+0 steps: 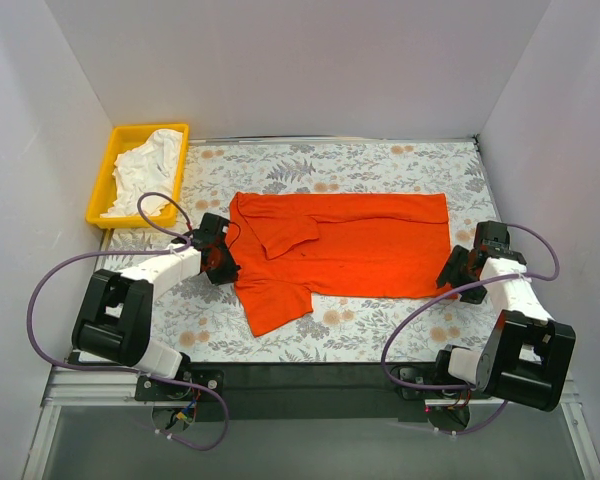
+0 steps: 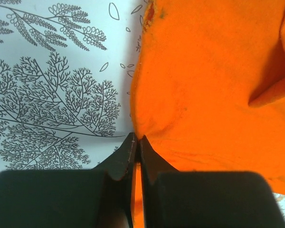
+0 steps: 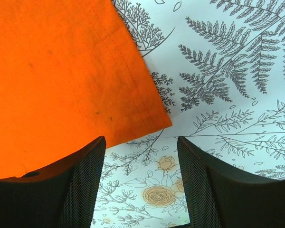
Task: Fold and stack the t-shirts
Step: Fold the tshirt
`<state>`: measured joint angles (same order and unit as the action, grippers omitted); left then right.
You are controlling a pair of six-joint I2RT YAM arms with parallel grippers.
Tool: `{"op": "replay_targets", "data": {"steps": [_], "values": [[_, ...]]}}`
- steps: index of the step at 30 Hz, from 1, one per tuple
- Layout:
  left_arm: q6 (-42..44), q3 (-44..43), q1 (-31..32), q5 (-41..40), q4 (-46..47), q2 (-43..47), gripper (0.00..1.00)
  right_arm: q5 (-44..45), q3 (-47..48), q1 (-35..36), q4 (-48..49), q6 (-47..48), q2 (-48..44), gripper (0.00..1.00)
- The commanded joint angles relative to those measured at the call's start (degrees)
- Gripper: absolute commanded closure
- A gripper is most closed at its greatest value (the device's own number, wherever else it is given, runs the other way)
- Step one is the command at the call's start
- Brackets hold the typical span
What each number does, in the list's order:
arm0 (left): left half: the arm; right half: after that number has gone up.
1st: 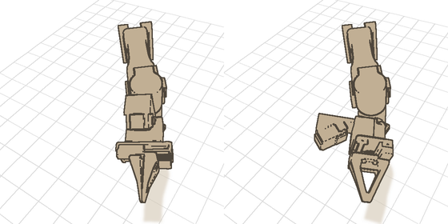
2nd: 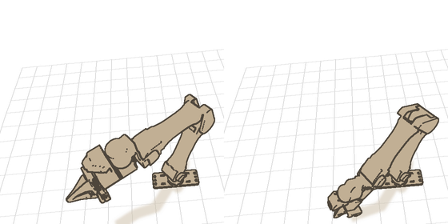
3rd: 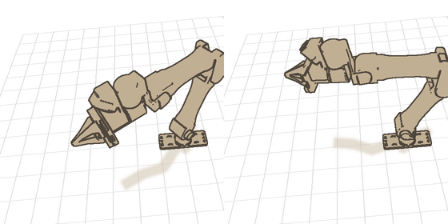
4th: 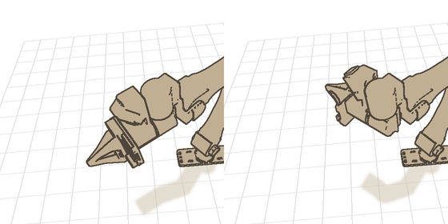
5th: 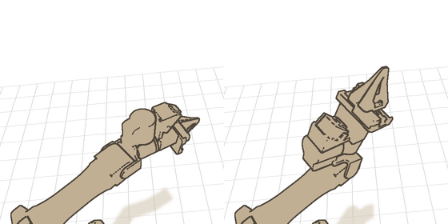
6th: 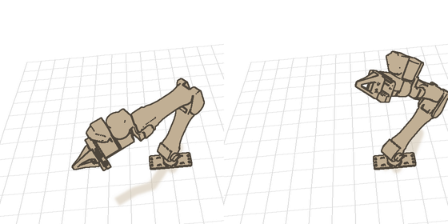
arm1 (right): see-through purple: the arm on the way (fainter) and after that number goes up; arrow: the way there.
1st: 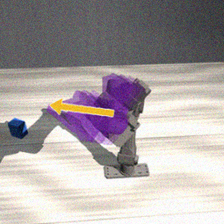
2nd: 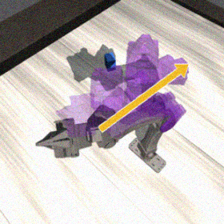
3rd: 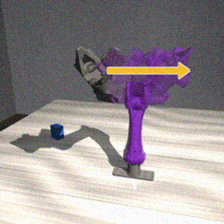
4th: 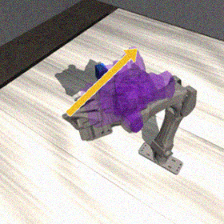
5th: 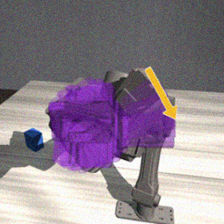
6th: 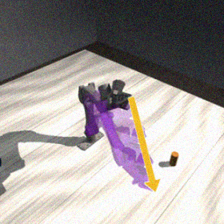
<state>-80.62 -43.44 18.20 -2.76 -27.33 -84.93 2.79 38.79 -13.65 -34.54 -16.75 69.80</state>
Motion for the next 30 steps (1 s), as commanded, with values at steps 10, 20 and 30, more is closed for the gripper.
{"op": "replay_targets", "data": {"steps": [10, 20, 30], "values": [[0.0, 0.8, 0.3, -2.5, -1.5, 2.5, 1.0, 2.1, 0.1, -0.1, 3.5, -2.4, 3.7, 0.46], [-0.9, 0.5, 0.2, -2.8, -2.6, 2.7, 1.0, 2.7, -2.8, -0.8, 6.4, -2.9, 5.7, 0.54], [-2.9, 1.3, -0.2, -3.4, -7.1, 6.3, 1.0, 3.4, -2.9, -1.0, 2.7, -2.4, 2.5, 0.99]]}}
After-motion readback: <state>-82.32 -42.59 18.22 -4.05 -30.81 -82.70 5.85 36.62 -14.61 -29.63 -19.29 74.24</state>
